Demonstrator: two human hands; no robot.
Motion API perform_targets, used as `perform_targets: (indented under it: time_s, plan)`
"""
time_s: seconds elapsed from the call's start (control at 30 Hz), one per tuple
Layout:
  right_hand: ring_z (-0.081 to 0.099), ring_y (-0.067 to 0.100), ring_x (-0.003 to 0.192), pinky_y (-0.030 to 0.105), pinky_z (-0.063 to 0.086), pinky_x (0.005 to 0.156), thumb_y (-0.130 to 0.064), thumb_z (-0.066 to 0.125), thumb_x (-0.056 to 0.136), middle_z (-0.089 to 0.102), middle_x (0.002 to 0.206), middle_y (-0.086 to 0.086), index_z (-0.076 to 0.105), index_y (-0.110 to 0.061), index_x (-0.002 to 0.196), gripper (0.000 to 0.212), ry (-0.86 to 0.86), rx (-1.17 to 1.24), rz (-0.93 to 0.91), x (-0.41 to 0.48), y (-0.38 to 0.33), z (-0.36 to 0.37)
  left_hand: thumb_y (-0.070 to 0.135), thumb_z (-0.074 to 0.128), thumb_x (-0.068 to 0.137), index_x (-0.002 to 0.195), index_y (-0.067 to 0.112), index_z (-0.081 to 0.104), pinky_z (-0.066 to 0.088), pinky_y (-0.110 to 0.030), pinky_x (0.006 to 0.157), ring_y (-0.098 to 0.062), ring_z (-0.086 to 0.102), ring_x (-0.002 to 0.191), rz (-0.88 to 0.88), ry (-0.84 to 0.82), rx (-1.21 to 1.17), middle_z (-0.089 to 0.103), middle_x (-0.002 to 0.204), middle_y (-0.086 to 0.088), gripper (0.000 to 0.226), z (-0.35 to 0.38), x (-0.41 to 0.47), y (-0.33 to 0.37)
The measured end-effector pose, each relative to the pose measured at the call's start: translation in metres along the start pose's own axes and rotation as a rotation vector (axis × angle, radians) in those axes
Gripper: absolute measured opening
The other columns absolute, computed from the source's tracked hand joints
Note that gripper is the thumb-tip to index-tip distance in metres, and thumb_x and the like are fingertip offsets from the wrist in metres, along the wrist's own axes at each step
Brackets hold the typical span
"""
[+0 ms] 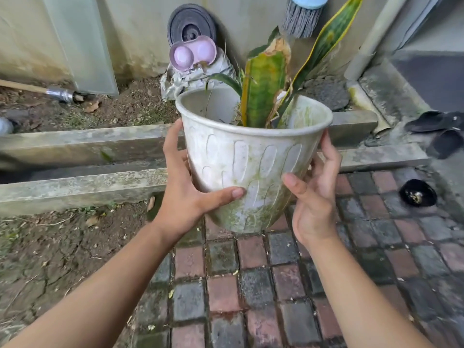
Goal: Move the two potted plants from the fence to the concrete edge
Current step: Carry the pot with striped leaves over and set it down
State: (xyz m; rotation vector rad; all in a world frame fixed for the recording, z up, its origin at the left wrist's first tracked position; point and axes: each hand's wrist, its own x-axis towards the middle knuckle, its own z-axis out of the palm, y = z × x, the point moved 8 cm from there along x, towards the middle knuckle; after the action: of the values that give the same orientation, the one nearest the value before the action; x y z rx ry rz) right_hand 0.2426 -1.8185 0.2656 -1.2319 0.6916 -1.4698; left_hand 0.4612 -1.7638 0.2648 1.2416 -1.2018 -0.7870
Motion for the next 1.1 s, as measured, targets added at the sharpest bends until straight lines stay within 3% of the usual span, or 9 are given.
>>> perform_targets:
  time_s: [0.13, 0.3, 0.4, 0.5, 0.6, 0.73, 0.83, 1.03, 1.1]
  plan:
    - [0.064, 0.003, 0.126, 0.021, 0.053, 0.099, -0.012, 0.074, 0.072, 0.069, 0.137, -0.016, 0.046, -0.027, 0.145, 0.08, -0.029, 0.004, 0.014, -0.008, 0.066, -0.016, 0.039, 0.096, 0.054, 0.151, 0.051, 0.012, 0.056, -0.049, 0.113, -0.02, 0.064, 0.133, 0.024, 0.011, 0.001, 0.052, 0.132, 0.012, 0.128, 0.003, -0.005, -0.06]
    - [0.063, 0.007, 0.128, 0.025, 0.052, 0.102, -0.011, 0.069, 0.075, 0.068, 0.138, -0.012, 0.045, -0.026, 0.145, 0.075, -0.053, 0.076, 0.013, -0.012, 0.129, -0.031, 0.04, 0.093, 0.054, 0.151, 0.046, 0.009, 0.056, -0.02, 0.104, 0.008, 0.064, 0.123, 0.009, 0.012, 0.021, 0.053, 0.125, 0.036, 0.128, 0.009, -0.01, -0.13]
    - [0.063, 0.006, 0.126, 0.022, 0.051, 0.102, -0.021, 0.063, 0.081, 0.07, 0.134, -0.012, 0.05, -0.024, 0.139, 0.059, 0.045, 0.137, -0.001, -0.01, 0.159, -0.049, 0.04, 0.094, 0.05, 0.15, 0.043, 0.008, 0.057, -0.04, 0.11, 0.001, 0.064, 0.124, 0.011, -0.008, 0.042, 0.045, 0.129, 0.014, 0.131, 0.015, -0.004, -0.154]
    - [0.061, 0.011, 0.129, 0.033, 0.049, 0.109, -0.031, 0.063, 0.084, 0.066, 0.139, -0.002, 0.055, -0.027, 0.135, 0.052, 0.134, 0.186, 0.005, -0.005, 0.181, -0.067, 0.041, 0.093, 0.051, 0.152, 0.041, 0.005, 0.051, -0.055, 0.116, -0.01, 0.058, 0.132, 0.031, -0.021, 0.066, 0.043, 0.129, 0.012, 0.134, 0.028, 0.0, -0.17]
    - [0.062, 0.009, 0.129, 0.032, 0.048, 0.107, -0.035, 0.066, 0.085, 0.066, 0.141, -0.004, 0.056, -0.028, 0.132, 0.049, 0.132, 0.136, 0.025, 0.004, 0.191, -0.08, 0.042, 0.093, 0.053, 0.157, 0.032, 0.002, 0.051, -0.054, 0.118, -0.011, 0.057, 0.134, 0.037, -0.01, 0.08, 0.042, 0.131, 0.014, 0.139, 0.043, 0.0, -0.187]
    - [0.062, 0.01, 0.128, 0.041, 0.046, 0.108, -0.051, 0.075, 0.08, 0.067, 0.138, -0.003, 0.061, -0.031, 0.125, 0.051, 0.144, 0.085, 0.109, 0.011, 0.199, -0.111, 0.043, 0.096, 0.05, 0.141, 0.063, 0.008, 0.053, -0.035, 0.116, -0.008, 0.058, 0.133, 0.039, -0.004, 0.079, 0.042, 0.133, 0.017, 0.127, 0.067, 0.006, -0.202]
    - [0.062, 0.014, 0.13, 0.043, 0.046, 0.111, -0.067, 0.085, 0.07, 0.069, 0.139, -0.002, 0.062, -0.036, 0.124, 0.067, 0.144, 0.054, 0.181, 0.011, 0.205, -0.135, 0.042, 0.098, 0.048, 0.136, 0.072, 0.008, 0.049, -0.042, 0.12, -0.019, 0.054, 0.139, 0.048, -0.03, 0.097, 0.04, 0.137, 0.015, 0.13, 0.084, 0.017, -0.211]
    - [0.069, 0.002, 0.116, 0.024, 0.052, 0.093, -0.04, 0.078, 0.074, 0.076, 0.127, -0.009, 0.06, -0.031, 0.122, 0.052, 0.193, 0.026, 0.202, 0.008, 0.211, -0.175, 0.061, 0.101, 0.04, 0.158, 0.026, -0.004, 0.037, -0.056, 0.128, -0.027, 0.042, 0.152, -0.03, -0.146, 0.105, 0.033, 0.151, 0.001, 0.162, 0.13, 0.018, -0.244]
    - [0.07, 0.0, 0.112, 0.025, 0.051, 0.092, -0.033, 0.078, 0.075, 0.077, 0.125, -0.009, 0.06, -0.027, 0.118, 0.048, 0.202, 0.033, 0.215, 0.006, 0.212, -0.186, 0.066, 0.101, 0.037, 0.155, 0.024, 0.003, 0.037, -0.056, 0.128, -0.027, 0.042, 0.152, -0.048, -0.149, 0.103, 0.033, 0.151, 0.004, 0.158, 0.142, 0.018, -0.25]
